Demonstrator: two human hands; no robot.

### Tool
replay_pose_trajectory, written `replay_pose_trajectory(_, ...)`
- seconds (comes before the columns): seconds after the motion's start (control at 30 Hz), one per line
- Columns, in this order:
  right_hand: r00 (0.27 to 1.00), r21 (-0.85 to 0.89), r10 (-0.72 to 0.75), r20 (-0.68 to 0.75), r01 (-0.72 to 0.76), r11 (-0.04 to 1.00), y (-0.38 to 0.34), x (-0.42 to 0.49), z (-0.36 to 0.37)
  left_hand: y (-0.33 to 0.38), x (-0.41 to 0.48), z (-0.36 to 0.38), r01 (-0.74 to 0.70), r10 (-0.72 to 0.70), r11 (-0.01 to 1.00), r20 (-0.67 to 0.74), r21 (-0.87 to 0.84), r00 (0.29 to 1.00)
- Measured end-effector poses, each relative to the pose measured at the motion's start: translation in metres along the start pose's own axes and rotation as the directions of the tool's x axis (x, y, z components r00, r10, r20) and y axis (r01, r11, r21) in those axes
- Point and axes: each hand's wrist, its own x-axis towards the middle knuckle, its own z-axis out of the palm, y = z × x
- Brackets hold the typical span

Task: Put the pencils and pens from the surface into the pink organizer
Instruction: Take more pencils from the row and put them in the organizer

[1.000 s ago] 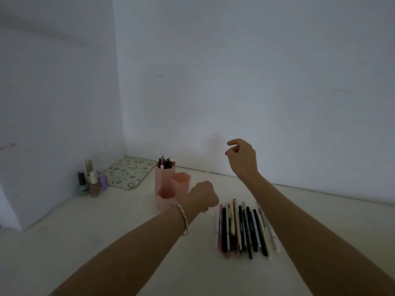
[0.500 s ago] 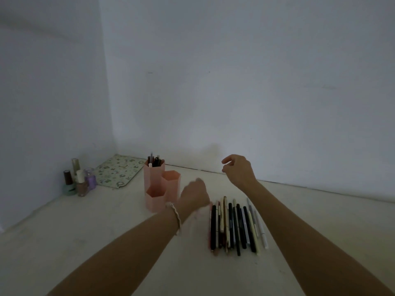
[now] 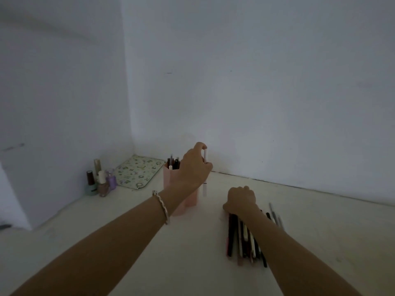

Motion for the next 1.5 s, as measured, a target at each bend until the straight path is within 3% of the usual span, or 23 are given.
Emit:
replay_pose_trajectory(0.2, 0.995, 0.228, 0.075, 0.063, -0.087, 0.97, -0.004, 0.001, 0.002, -0.004, -0.001, 0.007, -0.01, 0.009, 0.999, -0.023, -0.033, 1.0)
replay_pose_trajectory(0.3, 0.986, 0.565, 0.144, 0.088, -0.168, 0.808, -0.004, 0.006, -0.014, -0.002, 0.002, -0.004, -0.034, 0.025, 0.995, -0.098, -0.093, 0.995)
replay_pose_trajectory(0.4, 0.981, 0.771, 0.19, 0.036, -0.148, 0.62, 0.005, 0.017, -0.047, 0.001, 0.018, -0.03, -0.089, 0.024, 0.976, -0.308, -0.198, 0.951)
replay_pose_trajectory(0.47, 0.965, 0.872, 0.254, -0.068, -0.066, 0.486, 0.008, 0.021, -0.07, -0.001, 0.031, -0.051, -0.135, 0.013, 0.963, -0.458, -0.235, 0.889)
replay_pose_trajectory(0.53, 0.9, 0.932, 0.384, -0.206, 0.06, 0.358, 0.005, 0.022, -0.09, -0.008, 0.041, -0.069, -0.149, 0.002, 0.962, -0.539, -0.23, 0.842)
replay_pose_trajectory(0.67, 0.767, 0.915, 0.524, -0.37, 0.399, 0.062, -0.019, 0.01, -0.119, -0.029, 0.043, -0.075, -0.115, 0.018, 0.981, -0.523, -0.155, 0.852)
replay_pose_trajectory(0.87, 0.643, 0.778, 0.481, -0.596, 0.611, 0.146, -0.054, 0.006, -0.127, -0.067, 0.025, -0.057, -0.038, 0.062, 0.996, -0.291, 0.086, 0.955)
replay_pose_trajectory(0.97, 0.621, 0.738, 0.432, -0.653, 0.65, 0.181, -0.067, 0.009, -0.122, -0.072, 0.024, -0.062, 0.014, 0.039, 0.989, -0.357, 0.145, 0.933)
replay_pose_trajectory(1.13, 0.667, 0.728, 0.292, -0.686, 0.636, 0.258, -0.088, 0.012, -0.109, -0.058, 0.03, -0.08, 0.038, -0.015, 0.999, -0.481, 0.037, 0.877)
replay_pose_trajectory(1.33, 0.738, 0.601, -0.049, -0.673, 0.584, 0.546, -0.095, 0.012, -0.087, -0.032, 0.024, -0.068, -0.035, 0.022, 0.999, -0.448, -0.021, 0.894)
replay_pose_trajectory(1.43, 0.717, 0.612, 0.054, -0.695, 0.549, 0.569, -0.072, 0.009, -0.088, -0.015, 0.013, -0.044, -0.088, 0.067, 0.995, -0.39, -0.037, 0.918)
replay_pose_trajectory(1.5, 0.721, 0.646, 0.133, -0.68, 0.504, 0.573, -0.049, 0.009, -0.091, -0.006, 0.002, -0.018, -0.092, 0.091, 0.996, -0.26, 0.008, 0.961)
